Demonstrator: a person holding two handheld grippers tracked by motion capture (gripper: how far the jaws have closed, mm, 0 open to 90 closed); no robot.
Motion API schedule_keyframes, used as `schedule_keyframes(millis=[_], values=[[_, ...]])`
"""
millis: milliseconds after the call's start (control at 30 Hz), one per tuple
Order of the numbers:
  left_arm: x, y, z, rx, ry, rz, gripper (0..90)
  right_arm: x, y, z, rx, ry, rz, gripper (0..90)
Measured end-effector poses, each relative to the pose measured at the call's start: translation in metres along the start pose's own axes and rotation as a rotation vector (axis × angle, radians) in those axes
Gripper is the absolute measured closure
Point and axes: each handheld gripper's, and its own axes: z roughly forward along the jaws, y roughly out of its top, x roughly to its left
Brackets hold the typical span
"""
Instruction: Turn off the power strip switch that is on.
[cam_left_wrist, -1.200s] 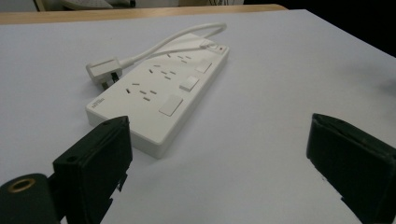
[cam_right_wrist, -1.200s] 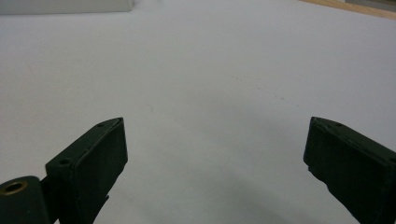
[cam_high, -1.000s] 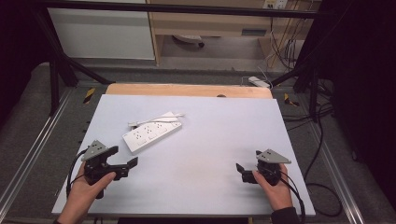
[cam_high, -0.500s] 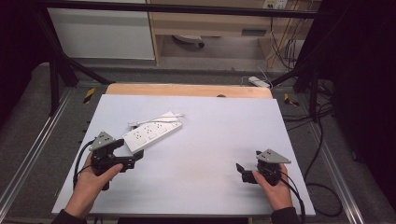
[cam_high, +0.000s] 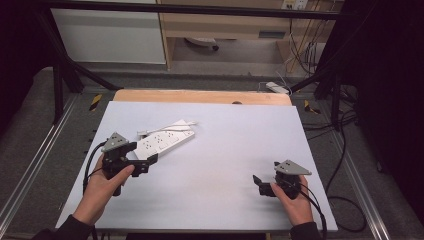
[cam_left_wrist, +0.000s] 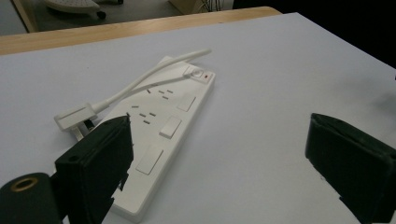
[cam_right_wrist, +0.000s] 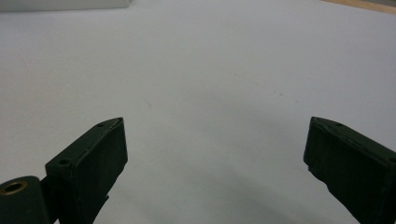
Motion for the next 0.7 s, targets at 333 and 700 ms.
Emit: schedule_keyframes(millis=[333, 700], values=[[-0.001, 0.013, 0.011, 0.006, 0.002, 0.019, 7.8, 0.0, 0.0, 0.0, -0.002, 0.004, 0.0, 6.5], [0.007, 0.026, 0.018, 0.012, 0.005, 0.02, 7.8, 0.0, 0.0, 0.0, -0.001, 0.006, 0.0, 6.6]])
